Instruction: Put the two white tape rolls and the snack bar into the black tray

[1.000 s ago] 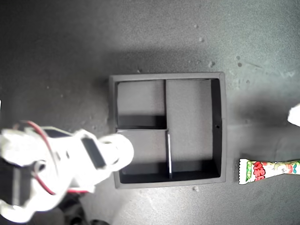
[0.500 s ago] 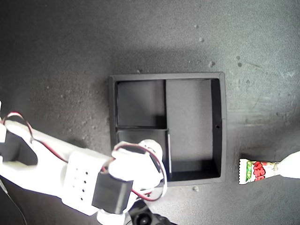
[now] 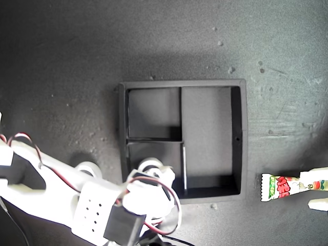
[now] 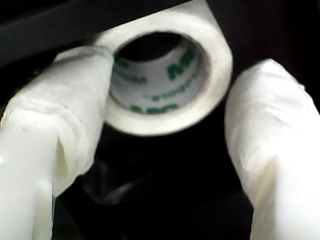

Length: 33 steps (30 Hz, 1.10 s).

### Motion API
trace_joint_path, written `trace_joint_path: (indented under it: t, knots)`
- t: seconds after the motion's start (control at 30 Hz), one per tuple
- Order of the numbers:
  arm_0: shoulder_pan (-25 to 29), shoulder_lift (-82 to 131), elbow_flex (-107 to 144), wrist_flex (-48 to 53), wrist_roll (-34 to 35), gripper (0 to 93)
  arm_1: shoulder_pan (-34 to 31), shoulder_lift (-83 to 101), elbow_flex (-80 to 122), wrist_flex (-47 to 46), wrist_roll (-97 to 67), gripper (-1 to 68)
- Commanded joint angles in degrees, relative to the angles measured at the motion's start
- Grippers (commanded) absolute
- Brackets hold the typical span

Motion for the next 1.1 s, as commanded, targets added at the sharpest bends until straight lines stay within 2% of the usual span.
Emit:
trace_joint_path:
  t: [0.0, 0.13, 0.23, 0.3, 0.33, 0.37, 0.57, 0.77, 0.97, 1.07]
  knots:
    - [-1.1, 3.8, 0.9, 1.1, -0.4, 19.2, -0.9, 0.0, 2.0, -2.5, 2.6, 19.5]
    - [-3.2, 13.0, 9.0, 1.1, 0.7, 19.1, 0.6, 0.0, 6.2, -4.0, 3.4, 18.2]
    - [-4.3, 24.2, 17.8, 1.1, 1.2, 18.8, 3.0, 0.1, 8.3, -4.0, 2.1, 14.8]
    - [-4.4, 32.9, 24.6, 1.1, 1.2, 18.1, 4.5, 0.8, 9.7, -4.0, 1.4, 8.6]
    - [-4.4, 37.3, 28.2, 1.1, 1.1, 17.8, 5.2, 0.9, 9.9, -3.7, 1.4, 2.0]
    - [-4.2, 41.4, 31.6, 1.1, 0.5, 17.6, 5.9, 0.9, 9.6, -2.9, 1.4, -0.2]
    - [0.4, 56.2, 51.3, 0.7, -6.4, 17.6, 10.1, 3.0, -1.4, 11.7, 6.9, -0.4]
    - [8.3, 51.8, 61.3, -2.7, -14.4, 18.5, 15.2, 7.7, -4.8, 16.4, 17.8, -0.4]
    - [11.7, 51.4, 70.8, -11.3, -17.8, 19.6, 19.7, 7.7, -4.0, 17.8, 26.6, -0.4]
    - [12.4, 51.6, 74.8, -15.1, -18.0, 19.8, 22.0, 7.7, -6.5, 20.1, 25.0, -0.5]
